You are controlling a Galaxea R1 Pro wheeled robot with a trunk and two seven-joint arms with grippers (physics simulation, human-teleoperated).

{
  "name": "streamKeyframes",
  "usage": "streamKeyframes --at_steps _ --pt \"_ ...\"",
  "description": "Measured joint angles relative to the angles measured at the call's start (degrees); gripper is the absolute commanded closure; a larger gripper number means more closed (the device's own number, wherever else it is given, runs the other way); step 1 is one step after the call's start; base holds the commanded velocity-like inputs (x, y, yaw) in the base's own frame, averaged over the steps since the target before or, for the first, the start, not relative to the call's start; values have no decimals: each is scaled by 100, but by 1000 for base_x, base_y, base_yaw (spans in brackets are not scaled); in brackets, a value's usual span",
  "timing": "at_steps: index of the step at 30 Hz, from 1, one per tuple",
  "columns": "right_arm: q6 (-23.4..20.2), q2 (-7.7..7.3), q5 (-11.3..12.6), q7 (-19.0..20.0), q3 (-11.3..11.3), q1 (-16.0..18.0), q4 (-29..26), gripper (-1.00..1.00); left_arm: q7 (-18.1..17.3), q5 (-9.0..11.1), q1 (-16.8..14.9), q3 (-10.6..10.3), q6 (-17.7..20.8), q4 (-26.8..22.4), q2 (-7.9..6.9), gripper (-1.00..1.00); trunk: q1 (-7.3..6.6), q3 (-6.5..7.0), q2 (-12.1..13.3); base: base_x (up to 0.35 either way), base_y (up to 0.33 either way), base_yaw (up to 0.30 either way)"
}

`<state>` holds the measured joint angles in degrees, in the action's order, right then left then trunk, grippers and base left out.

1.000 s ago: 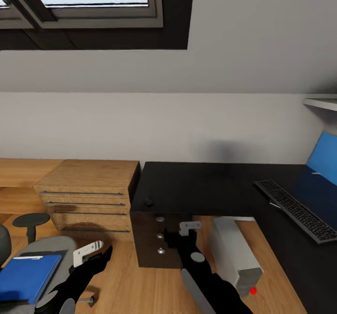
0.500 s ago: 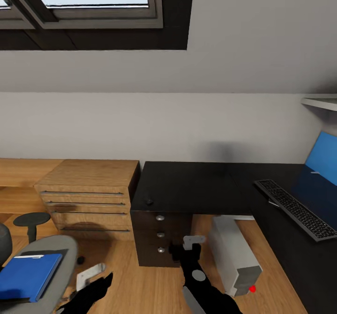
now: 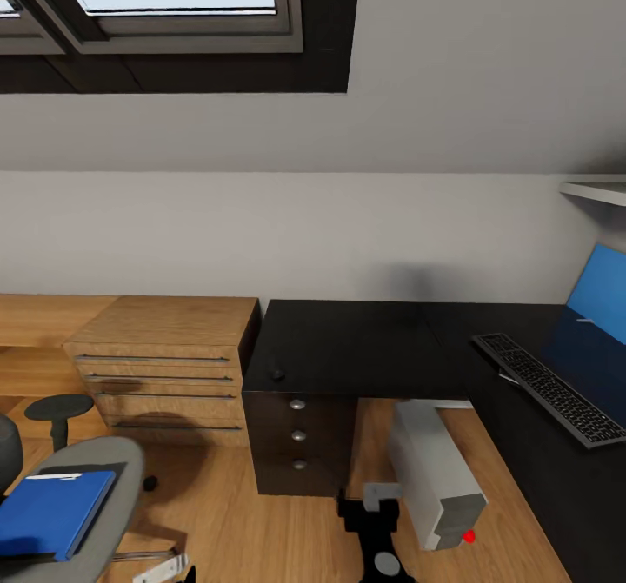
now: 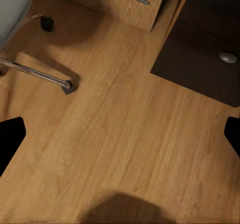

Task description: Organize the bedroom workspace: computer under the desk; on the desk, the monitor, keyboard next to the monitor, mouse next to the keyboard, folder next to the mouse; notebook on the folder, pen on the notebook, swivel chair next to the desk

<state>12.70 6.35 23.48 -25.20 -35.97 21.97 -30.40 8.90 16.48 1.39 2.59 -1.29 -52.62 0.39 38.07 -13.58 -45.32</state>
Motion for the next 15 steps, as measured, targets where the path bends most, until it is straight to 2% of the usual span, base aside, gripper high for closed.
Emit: streamKeyframes --at_steps 7,10,11,15 --pt "270 83 42 26 20 1 909 -100 22 -39 0 -5 -174 682 -5 -100 0 0 0 0 0 0" --pt "396 98 141 32 69 2 1267 -100 30 -39 0 2 -288 1082 -6 -100 0 0 0 0 0 0" --pt "632 115 235 35 103 2 1492 -100 17 -26 2 10 -595 1486 -8 -100 0 -1 0 0 0 0" --pt "927 138 273 37 109 3 1724 -100 13 -22 0 0 -997 1775 -2 -100 0 0 0 0 0 0"
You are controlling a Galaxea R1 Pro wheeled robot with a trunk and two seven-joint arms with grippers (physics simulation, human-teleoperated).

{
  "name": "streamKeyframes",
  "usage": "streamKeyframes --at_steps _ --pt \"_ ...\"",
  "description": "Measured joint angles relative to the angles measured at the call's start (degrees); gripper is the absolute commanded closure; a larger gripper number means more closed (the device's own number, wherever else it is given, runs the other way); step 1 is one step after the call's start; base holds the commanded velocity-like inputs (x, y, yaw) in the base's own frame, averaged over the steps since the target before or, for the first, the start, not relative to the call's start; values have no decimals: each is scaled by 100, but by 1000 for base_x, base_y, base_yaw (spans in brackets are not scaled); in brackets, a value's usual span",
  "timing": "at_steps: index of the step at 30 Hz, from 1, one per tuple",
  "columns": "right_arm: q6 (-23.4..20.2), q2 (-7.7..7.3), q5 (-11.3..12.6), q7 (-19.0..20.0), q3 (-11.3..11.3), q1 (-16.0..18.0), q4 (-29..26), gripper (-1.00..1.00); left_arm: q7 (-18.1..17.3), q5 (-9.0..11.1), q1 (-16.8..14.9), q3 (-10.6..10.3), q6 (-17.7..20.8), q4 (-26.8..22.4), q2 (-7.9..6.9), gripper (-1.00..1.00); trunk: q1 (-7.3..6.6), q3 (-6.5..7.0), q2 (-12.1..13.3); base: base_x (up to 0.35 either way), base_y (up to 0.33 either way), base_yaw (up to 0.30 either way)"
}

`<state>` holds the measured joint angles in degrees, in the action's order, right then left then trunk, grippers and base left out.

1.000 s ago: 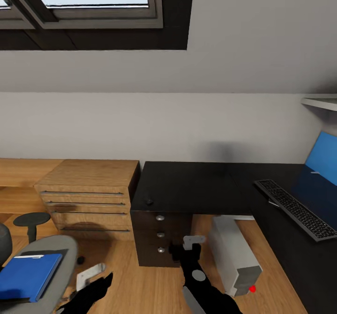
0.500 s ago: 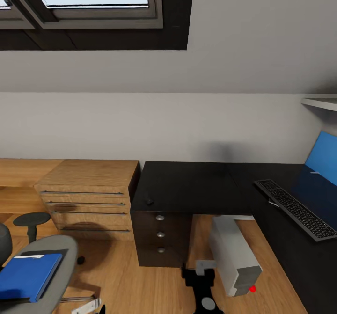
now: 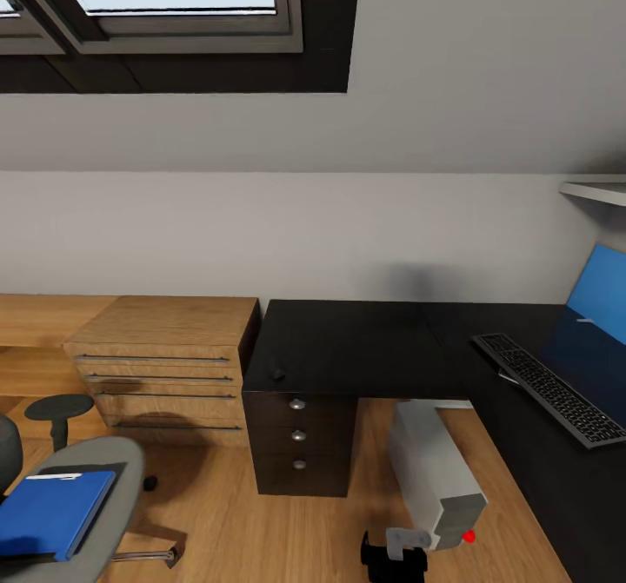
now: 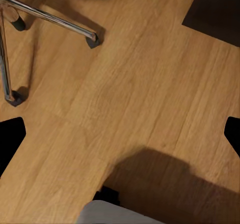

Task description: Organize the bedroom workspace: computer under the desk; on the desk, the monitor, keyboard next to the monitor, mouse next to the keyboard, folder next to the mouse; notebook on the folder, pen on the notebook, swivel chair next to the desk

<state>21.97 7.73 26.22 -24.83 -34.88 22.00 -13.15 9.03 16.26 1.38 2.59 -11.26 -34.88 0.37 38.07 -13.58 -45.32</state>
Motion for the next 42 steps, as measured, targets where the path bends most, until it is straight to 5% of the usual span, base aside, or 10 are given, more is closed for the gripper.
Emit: streamKeyframes --at_steps 8,26,42 --pt "585 25 34 3 3 1 241 -100 19 4 0 -30 -357 191 21 -100 0 0 0 0 0 -31" --pt "635 39 37 -3 -4 1 257 -100 12 0 0 -22 -384 202 24 -100 0 0 0 0 0 -98" --pt "656 226 15 -4 4 1 409 -100 -16 -4 0 -29 -397 209 30 -100 3 0 0 -130 0 -2"
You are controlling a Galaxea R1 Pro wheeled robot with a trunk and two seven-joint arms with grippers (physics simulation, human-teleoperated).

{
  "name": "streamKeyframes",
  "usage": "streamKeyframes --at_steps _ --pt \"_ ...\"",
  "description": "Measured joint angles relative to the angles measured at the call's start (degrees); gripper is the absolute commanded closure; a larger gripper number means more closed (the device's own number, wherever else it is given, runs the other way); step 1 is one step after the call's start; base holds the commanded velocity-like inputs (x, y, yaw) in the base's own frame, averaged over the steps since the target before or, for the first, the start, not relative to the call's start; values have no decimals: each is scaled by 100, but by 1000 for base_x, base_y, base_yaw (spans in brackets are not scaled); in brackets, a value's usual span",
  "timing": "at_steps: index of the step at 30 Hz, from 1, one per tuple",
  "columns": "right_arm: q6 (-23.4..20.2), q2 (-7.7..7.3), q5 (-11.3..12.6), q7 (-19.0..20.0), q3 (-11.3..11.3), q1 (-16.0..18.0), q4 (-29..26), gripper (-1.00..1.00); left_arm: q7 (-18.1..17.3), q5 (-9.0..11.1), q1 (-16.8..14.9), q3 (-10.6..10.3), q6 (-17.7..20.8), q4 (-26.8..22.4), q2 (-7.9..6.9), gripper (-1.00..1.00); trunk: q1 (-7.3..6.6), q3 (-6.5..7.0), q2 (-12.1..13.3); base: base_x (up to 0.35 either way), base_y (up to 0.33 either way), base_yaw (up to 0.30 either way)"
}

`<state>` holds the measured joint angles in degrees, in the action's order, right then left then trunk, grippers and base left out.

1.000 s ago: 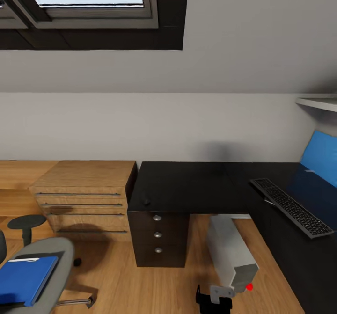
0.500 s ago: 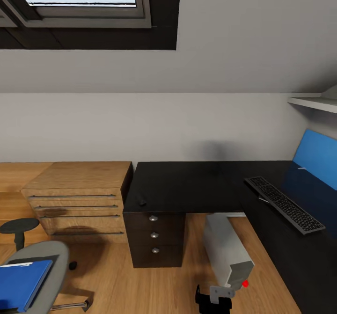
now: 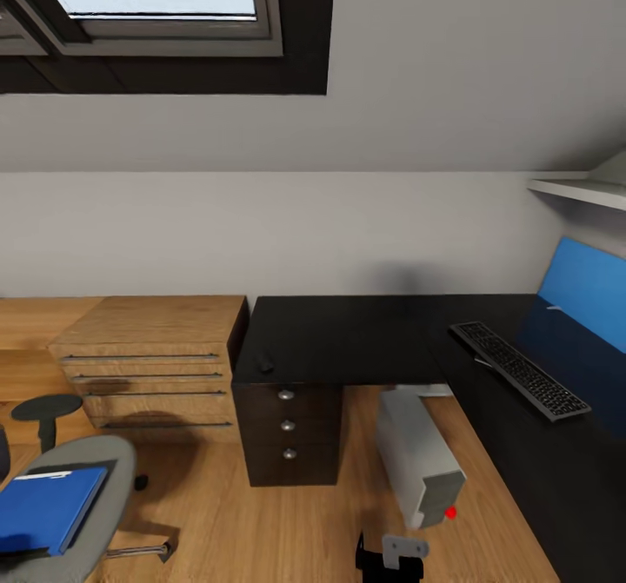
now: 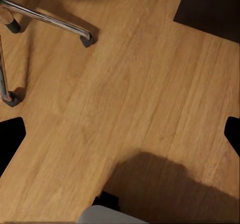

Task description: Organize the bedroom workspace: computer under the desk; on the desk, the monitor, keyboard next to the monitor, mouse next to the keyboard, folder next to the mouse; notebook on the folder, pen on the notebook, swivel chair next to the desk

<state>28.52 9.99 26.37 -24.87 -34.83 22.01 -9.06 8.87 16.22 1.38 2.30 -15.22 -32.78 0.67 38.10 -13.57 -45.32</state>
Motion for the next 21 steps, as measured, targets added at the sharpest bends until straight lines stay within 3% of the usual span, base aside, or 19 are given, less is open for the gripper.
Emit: streamKeyframes --at_steps 11,21 --pt "7 0 -2 2 0 0 15 -100 1 0 0 -2 0 -2 -1 -100 -1 -4 0 -85 0 24" --pt "2 0 -5 9 -1 0 14 -100 1 -2 0 1 0 -6 0 -100 1 -31 0 -290 0 75"
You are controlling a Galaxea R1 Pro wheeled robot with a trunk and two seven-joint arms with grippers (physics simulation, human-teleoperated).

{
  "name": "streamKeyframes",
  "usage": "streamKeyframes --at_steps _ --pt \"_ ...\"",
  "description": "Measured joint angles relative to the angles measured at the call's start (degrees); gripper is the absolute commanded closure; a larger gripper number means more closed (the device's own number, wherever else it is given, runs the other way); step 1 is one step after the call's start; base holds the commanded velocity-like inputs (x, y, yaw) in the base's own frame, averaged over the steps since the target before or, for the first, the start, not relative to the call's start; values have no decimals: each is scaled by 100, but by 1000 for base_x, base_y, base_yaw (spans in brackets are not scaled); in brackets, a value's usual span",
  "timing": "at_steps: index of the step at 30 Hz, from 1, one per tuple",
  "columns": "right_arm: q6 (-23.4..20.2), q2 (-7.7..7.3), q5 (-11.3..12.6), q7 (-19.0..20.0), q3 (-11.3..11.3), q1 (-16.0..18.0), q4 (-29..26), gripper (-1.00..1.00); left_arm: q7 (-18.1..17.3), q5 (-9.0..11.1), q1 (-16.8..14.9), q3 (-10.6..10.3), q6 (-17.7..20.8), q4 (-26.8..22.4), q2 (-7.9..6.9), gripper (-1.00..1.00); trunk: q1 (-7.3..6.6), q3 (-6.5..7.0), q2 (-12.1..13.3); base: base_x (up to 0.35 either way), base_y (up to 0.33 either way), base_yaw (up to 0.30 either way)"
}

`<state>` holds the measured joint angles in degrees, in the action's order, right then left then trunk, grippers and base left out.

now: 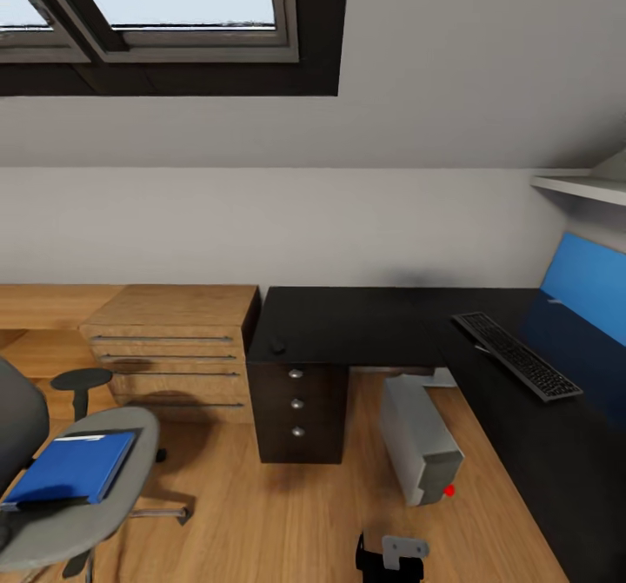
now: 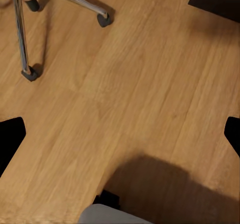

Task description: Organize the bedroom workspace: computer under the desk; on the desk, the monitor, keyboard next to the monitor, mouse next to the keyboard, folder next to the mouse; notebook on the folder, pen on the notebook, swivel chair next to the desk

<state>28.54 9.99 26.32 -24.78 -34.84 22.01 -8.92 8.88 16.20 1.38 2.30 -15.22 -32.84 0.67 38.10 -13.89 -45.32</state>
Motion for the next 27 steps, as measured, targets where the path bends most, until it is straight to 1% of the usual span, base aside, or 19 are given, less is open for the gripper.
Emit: streamKeyframes --at_steps 20,27 --pt "-5 0 -9 2 -8 0 7 -100 0 0 0 -4 0 0 0 -100 0 -3 0 -337 0 3" --pt "-3 0 -6 198 -3 0 33 -100 10 1 0 0 3 6 0 -100 0 -3 0 -338 0 0"
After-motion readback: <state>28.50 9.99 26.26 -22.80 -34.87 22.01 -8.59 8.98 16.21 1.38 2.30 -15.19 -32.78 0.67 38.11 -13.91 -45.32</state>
